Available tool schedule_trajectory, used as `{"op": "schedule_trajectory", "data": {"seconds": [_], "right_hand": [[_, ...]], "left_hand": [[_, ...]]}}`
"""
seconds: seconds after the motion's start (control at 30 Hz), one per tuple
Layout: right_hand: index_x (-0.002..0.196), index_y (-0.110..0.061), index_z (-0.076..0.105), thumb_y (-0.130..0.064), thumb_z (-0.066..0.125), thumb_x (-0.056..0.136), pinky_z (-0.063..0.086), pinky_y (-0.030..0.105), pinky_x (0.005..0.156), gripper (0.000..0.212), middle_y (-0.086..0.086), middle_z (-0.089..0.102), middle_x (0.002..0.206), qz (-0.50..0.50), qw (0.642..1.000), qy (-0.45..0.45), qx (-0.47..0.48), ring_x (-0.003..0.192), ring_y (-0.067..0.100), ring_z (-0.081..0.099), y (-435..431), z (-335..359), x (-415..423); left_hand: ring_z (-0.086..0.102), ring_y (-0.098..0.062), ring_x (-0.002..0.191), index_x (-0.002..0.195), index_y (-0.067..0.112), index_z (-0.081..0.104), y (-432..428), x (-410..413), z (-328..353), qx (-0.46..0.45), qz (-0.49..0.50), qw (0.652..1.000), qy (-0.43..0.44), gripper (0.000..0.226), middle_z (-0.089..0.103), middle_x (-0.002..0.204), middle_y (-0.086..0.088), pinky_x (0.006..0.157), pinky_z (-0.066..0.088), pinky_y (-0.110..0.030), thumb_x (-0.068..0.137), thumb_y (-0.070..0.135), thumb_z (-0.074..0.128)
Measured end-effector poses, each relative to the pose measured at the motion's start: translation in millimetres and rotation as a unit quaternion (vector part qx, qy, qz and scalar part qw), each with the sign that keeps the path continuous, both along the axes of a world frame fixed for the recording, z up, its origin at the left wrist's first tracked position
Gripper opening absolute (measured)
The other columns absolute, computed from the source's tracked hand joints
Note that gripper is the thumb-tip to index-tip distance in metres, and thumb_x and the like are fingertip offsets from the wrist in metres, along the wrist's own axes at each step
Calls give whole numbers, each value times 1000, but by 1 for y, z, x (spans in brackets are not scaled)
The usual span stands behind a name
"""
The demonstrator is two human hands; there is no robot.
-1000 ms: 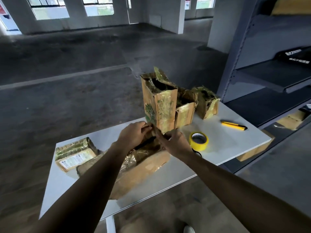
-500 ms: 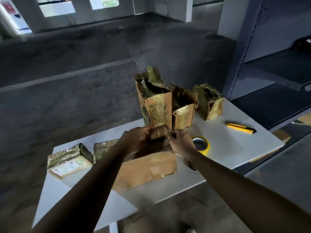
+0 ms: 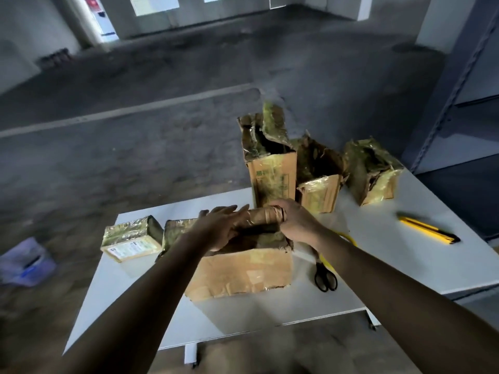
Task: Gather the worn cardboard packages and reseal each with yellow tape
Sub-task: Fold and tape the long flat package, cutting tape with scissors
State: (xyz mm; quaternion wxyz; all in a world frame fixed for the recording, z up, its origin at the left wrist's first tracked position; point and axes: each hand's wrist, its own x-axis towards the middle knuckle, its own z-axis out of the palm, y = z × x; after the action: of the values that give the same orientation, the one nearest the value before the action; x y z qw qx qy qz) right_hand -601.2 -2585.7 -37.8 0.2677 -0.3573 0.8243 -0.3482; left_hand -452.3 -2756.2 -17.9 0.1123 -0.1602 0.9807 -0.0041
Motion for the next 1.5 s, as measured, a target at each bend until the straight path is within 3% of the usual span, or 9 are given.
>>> {"op": "schedule_trajectory", "data": {"seconds": [0.17,0.33,0.53,0.7,0.87,1.13,1.27,1.4,1.5], "right_hand": [[138,-20,54,-4,58,94,35,25,102,46,5,51,142,28,998,46,-20,130,23,48,2,-3,-10],[142,-19,50,6,51,86,43,18,72,61,10,55,133,34,999,-21,-9,108,19,54,-3,0,-14],[153,-29,29,10,54,82,41,35,100,84,6,31,153,100,992,66,41,141,31,31,-4,-4,-8],[153,-32,29,-27,69,90,25,49,116,75,4,26,156,153,972,165,71,145,31,19,-11,4,-5],[127,-25,65,-27,58,98,50,36,88,30,0,67,121,94,979,183,-14,103,18,61,-25,16,12],[118,-22,69,-35,56,97,37,34,100,27,-1,65,120,-54,952,302,12,116,22,55,-39,25,37],[116,-26,68,-26,57,92,30,42,104,26,1,65,120,-78,920,379,61,117,27,52,-50,23,56],[115,-18,65,-28,68,88,33,49,99,29,3,56,122,-13,912,406,-53,118,26,44,-51,21,86],[105,-11,67,-28,65,94,45,33,81,20,5,64,106,69,933,343,-83,102,24,58,-50,28,105]], "left_hand": [[28,-25,146,156,41,3,1,-3,-5,-10,16,1000,-1,73,22,163,4,109,33,-48,100,37,50],[39,-28,138,158,33,2,2,-3,-8,-63,-3,998,0,95,31,158,-2,103,42,-49,90,33,68],[46,-29,132,159,21,9,5,-5,-18,-51,-24,997,58,80,41,150,-7,105,42,-44,96,35,58],[53,-26,126,154,26,31,-11,0,5,58,-12,996,60,51,46,150,-2,97,45,-35,105,30,42],[65,-29,100,132,22,58,-17,9,11,107,14,984,138,34,69,117,-9,80,50,-35,101,35,50],[60,-25,115,138,21,51,-75,66,10,22,20,993,119,39,60,133,-2,88,49,-38,102,35,47],[63,-25,102,128,13,58,-89,74,0,2,-50,986,158,31,66,118,-8,81,54,-40,104,27,44],[59,-24,88,113,12,64,-88,75,-12,-17,-109,972,206,19,67,100,-6,68,52,-38,97,22,59],[58,-25,79,103,12,64,-88,75,-17,-8,-116,963,243,17,66,88,-6,57,47,-36,88,15,71]]}}
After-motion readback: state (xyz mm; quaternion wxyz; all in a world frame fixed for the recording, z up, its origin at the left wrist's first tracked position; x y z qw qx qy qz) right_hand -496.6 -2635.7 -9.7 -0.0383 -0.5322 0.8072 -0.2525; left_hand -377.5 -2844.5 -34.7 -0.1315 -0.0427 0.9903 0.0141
